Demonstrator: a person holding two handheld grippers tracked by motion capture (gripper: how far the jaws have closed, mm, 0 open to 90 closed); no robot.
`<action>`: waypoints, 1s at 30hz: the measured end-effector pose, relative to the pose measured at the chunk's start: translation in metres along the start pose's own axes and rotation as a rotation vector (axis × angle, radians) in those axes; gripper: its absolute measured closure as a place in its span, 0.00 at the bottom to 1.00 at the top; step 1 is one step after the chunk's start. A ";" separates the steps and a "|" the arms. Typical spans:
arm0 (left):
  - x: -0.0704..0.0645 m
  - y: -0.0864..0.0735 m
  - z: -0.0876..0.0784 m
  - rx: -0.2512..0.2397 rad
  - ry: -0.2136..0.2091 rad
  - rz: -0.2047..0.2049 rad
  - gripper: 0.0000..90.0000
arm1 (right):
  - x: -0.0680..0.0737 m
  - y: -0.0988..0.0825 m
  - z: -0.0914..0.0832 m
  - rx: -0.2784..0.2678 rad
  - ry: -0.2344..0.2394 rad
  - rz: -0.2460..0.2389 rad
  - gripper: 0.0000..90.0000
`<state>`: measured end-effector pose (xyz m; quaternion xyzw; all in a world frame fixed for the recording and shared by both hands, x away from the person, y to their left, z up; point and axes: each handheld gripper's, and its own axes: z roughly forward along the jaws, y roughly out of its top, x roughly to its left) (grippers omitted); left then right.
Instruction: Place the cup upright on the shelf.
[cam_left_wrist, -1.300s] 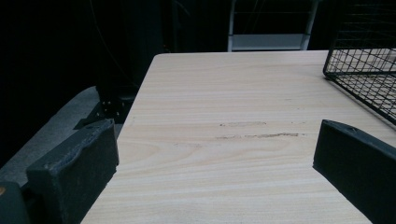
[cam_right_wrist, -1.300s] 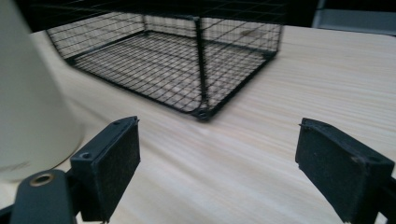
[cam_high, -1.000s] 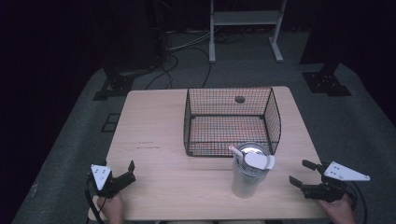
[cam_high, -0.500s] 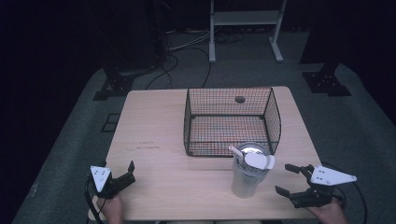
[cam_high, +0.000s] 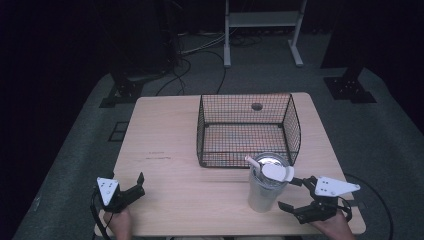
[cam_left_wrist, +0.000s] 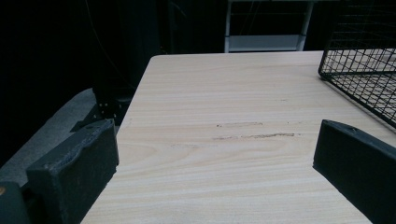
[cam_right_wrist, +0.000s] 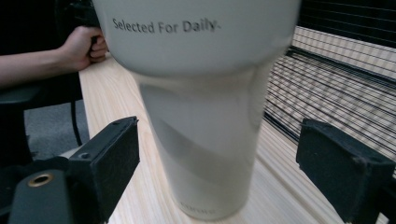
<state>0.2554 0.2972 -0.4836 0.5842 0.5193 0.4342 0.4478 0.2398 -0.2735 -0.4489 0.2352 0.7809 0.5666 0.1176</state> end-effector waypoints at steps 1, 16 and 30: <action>0.000 0.000 0.000 -0.001 0.000 0.001 0.00 | 0.001 0.001 0.003 0.002 0.009 0.001 0.14; 0.000 0.000 0.000 0.001 0.001 -0.004 0.00 | 0.007 0.007 0.032 -0.031 0.010 -0.016 0.08; 0.000 0.000 0.000 -0.001 0.001 -0.004 0.00 | 0.007 0.007 0.056 -0.078 0.008 -0.014 0.05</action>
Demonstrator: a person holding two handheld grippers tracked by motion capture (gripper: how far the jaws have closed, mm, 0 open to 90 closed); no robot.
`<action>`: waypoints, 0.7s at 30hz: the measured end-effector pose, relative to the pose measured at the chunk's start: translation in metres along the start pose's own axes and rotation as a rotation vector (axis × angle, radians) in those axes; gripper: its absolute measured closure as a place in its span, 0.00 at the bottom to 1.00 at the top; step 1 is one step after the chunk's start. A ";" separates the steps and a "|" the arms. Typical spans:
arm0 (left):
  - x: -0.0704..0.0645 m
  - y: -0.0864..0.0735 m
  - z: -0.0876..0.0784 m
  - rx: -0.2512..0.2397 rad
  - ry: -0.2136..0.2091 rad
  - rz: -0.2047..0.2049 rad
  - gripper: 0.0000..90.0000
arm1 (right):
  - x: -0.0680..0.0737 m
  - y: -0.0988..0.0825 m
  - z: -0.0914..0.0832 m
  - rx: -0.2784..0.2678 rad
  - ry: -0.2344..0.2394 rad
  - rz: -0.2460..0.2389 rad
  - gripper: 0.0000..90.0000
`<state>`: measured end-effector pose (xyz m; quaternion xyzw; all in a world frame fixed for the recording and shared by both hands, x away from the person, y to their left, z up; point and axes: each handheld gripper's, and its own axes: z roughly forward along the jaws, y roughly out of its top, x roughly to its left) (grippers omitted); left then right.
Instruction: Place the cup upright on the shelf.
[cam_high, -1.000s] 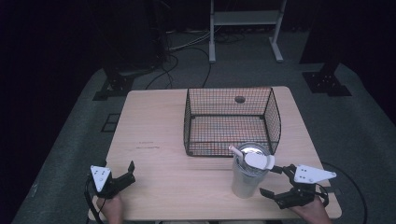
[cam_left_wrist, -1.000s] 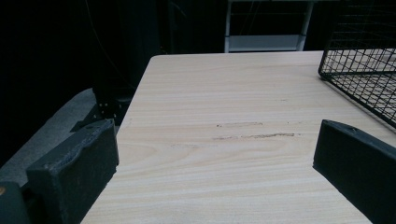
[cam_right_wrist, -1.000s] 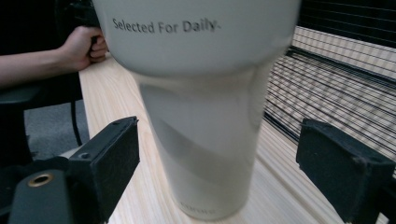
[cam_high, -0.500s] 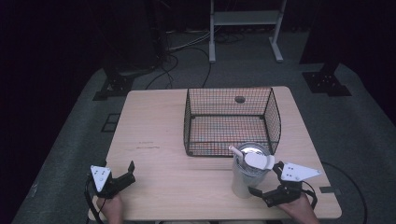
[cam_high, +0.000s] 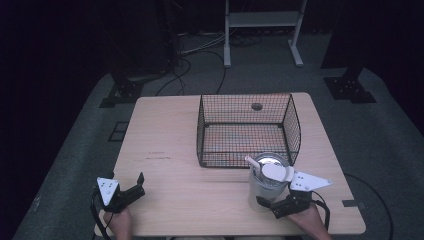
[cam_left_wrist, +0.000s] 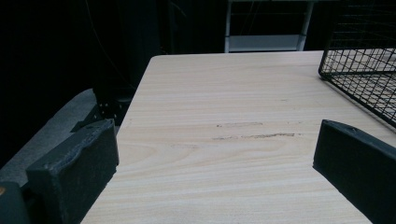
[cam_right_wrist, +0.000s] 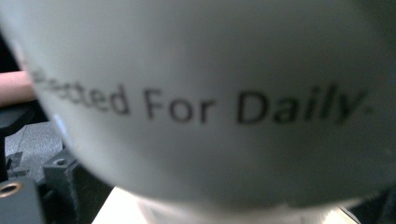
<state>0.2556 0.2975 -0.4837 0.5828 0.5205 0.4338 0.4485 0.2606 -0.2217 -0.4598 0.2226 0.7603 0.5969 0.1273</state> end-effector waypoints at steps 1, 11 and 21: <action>0.000 0.000 0.000 -0.001 0.000 0.000 0.00 | 0.000 0.000 0.000 -0.004 -0.001 -0.001 0.05; 0.001 0.000 0.000 -0.004 -0.002 -0.005 0.00 | -0.001 0.001 -0.001 -0.013 -0.007 -0.036 0.09; 0.000 0.000 -0.001 -0.008 -0.002 -0.006 0.00 | 0.000 0.017 0.002 0.044 0.040 -0.053 0.09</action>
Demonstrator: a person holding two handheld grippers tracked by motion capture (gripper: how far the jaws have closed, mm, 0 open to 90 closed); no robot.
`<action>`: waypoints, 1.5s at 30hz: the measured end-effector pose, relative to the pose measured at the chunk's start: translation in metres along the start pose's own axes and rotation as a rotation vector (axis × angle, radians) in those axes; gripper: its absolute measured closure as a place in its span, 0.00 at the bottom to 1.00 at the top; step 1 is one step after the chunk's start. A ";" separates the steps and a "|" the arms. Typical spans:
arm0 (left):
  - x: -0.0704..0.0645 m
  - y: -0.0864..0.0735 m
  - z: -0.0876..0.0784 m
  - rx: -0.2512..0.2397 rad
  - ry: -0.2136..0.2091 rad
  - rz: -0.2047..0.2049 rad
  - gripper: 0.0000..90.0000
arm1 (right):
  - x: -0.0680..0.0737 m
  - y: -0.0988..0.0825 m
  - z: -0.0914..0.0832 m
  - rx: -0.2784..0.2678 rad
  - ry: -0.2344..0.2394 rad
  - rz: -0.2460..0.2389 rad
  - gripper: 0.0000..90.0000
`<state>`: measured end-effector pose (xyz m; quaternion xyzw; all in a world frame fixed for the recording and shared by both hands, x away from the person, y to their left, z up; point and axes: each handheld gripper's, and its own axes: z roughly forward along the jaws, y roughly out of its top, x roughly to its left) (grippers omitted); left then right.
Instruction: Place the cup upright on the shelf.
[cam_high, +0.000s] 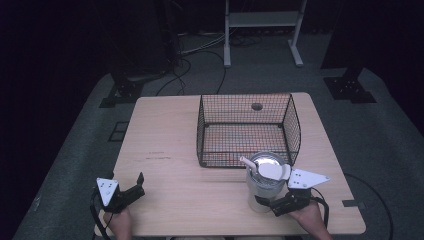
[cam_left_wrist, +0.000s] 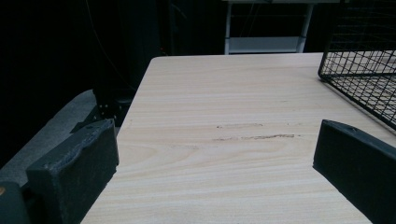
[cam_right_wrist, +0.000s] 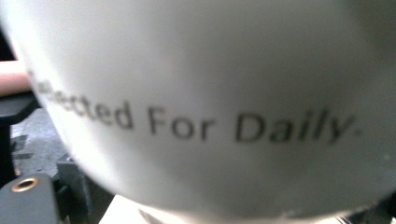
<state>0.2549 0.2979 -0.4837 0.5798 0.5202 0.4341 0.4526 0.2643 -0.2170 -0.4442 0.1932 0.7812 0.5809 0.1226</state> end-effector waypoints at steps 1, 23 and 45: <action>0.000 0.000 0.000 0.000 0.000 0.000 0.00 | 0.000 0.003 0.000 0.000 0.007 -0.004 0.09; 0.000 0.000 -0.001 -0.005 0.000 0.000 0.00 | -0.030 0.091 0.005 -0.042 0.100 -0.029 0.09; 0.000 0.000 -0.001 -0.005 -0.001 0.007 0.00 | -0.066 0.153 0.037 -0.036 0.102 -0.064 0.09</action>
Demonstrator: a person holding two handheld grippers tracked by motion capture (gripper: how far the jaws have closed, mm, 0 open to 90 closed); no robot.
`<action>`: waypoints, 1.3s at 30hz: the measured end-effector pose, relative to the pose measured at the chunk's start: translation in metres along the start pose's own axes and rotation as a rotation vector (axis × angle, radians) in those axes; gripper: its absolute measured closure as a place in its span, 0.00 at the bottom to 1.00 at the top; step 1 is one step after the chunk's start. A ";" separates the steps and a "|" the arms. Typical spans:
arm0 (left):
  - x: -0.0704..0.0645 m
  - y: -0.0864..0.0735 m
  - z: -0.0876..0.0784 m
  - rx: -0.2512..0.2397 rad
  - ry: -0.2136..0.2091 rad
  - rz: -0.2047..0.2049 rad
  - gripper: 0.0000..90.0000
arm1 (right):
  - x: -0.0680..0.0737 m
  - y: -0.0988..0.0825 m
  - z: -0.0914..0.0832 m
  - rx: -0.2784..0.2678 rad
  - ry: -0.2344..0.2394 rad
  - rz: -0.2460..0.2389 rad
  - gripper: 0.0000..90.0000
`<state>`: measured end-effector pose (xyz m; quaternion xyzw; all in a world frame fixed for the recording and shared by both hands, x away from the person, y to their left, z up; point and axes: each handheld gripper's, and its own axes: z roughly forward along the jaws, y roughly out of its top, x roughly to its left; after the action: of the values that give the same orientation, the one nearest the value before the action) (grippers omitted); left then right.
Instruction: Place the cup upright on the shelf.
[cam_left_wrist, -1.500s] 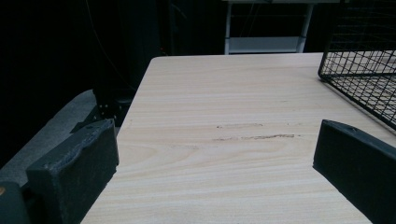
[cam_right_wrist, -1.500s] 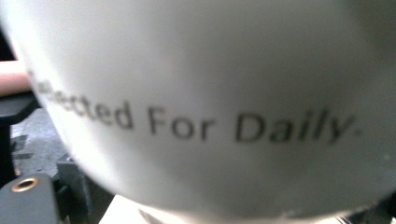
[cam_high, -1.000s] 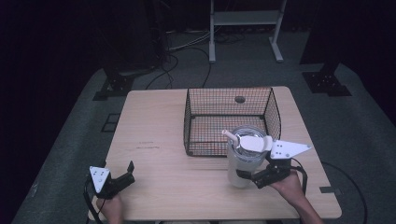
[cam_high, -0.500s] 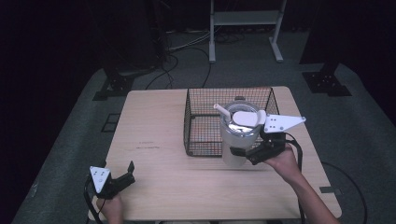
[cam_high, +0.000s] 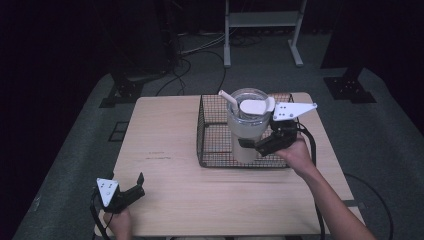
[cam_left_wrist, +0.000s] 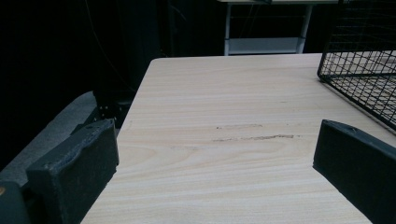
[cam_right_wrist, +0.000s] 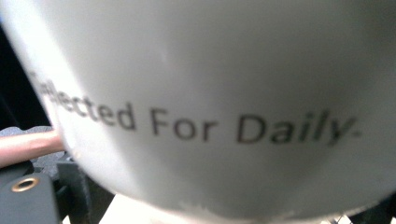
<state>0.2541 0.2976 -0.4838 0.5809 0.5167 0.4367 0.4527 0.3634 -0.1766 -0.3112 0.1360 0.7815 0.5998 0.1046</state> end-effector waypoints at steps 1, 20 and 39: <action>0.000 0.000 0.000 -0.002 0.000 0.000 0.00 | -0.002 0.002 0.001 0.000 -0.002 0.000 0.09; 0.000 0.000 0.000 0.000 -0.002 0.004 0.00 | -0.051 0.025 0.040 0.008 -0.013 0.018 0.09; 0.001 0.000 0.000 -0.006 -0.014 0.002 0.00 | -0.095 -0.004 0.083 0.031 -0.012 0.103 0.09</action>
<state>0.2537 0.2987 -0.4839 0.5831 0.5116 0.4345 0.4576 0.4792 -0.1341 -0.3365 0.1810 0.7822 0.5913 0.0761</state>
